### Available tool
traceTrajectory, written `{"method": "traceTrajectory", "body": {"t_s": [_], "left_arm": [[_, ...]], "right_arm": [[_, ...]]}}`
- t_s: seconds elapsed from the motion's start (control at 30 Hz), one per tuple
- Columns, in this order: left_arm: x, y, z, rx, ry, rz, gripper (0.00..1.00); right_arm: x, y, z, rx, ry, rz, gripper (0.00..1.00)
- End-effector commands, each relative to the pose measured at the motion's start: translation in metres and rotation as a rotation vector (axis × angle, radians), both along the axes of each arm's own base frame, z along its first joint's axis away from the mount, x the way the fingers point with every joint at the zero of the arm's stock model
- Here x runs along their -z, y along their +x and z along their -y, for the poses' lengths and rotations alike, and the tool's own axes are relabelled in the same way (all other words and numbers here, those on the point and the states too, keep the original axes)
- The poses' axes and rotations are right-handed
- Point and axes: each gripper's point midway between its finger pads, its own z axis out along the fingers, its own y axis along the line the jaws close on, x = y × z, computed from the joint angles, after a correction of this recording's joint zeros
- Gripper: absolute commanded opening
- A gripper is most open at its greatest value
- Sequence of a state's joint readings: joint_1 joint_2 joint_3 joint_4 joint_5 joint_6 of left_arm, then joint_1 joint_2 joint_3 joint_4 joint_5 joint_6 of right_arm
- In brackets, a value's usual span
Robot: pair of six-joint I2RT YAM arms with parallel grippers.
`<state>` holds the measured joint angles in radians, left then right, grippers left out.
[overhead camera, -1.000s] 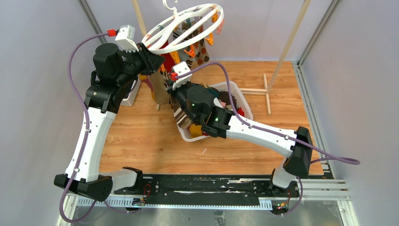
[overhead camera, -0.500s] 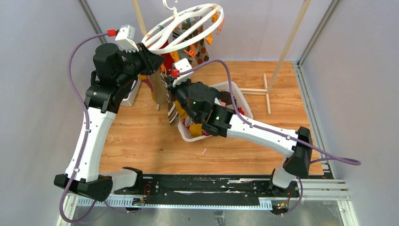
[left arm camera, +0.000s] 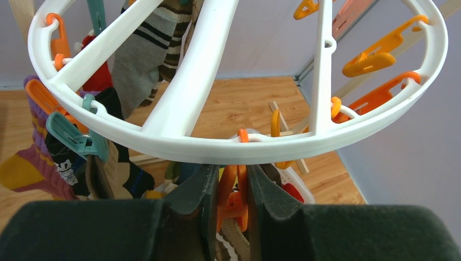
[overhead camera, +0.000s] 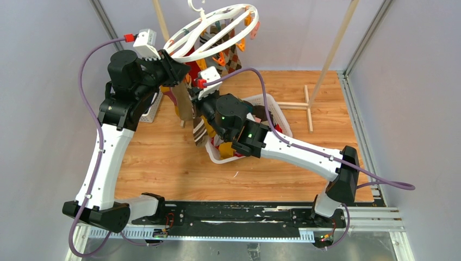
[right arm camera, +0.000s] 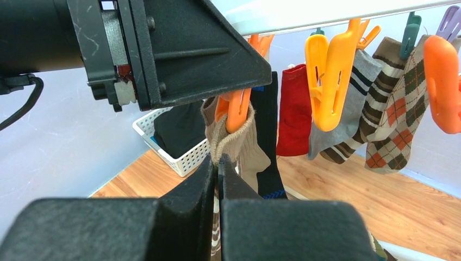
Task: Clip the socks to the hanger
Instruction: Clamp the sock onto the hanger.
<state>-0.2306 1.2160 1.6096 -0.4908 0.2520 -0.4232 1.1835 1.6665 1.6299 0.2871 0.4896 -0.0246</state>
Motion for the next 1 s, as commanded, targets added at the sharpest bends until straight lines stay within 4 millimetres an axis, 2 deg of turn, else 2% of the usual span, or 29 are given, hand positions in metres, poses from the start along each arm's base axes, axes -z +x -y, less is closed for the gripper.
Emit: {"method": "traceTrajectory", "body": {"t_s": [0.0,0.2,0.3,0.43,0.6,0.8,0.9,0.97], "left_arm": [[0.016,0.004,-0.011,-0.055,0.040,-0.039,0.03],[0.016,0.003,-0.012,-0.059,0.044,-0.037,0.04],[0.017,0.004,-0.013,-0.062,0.045,-0.038,0.07],[0.017,0.003,-0.013,-0.064,0.041,-0.038,0.18],[0.017,0.002,-0.012,-0.057,0.039,-0.042,0.36],[0.013,0.001,-0.013,-0.058,0.044,-0.027,0.49],[0.011,0.000,-0.014,-0.062,0.044,-0.022,0.61],[0.011,0.000,-0.014,-0.062,0.045,-0.023,0.64]], "right_arm": [[-0.027,-0.007,-0.002,-0.019,0.075,0.021,0.00],[-0.029,-0.008,0.000,-0.017,0.087,0.018,0.00],[-0.032,-0.008,0.002,-0.019,0.104,0.014,0.00],[-0.031,-0.006,0.001,-0.037,0.141,-0.022,0.00],[-0.026,0.002,0.001,-0.043,0.168,-0.059,0.00],[-0.024,0.005,0.001,-0.038,0.173,-0.058,0.00],[-0.026,0.006,0.002,-0.034,0.180,-0.053,0.00],[-0.027,0.006,0.002,-0.035,0.179,-0.050,0.00]]}}
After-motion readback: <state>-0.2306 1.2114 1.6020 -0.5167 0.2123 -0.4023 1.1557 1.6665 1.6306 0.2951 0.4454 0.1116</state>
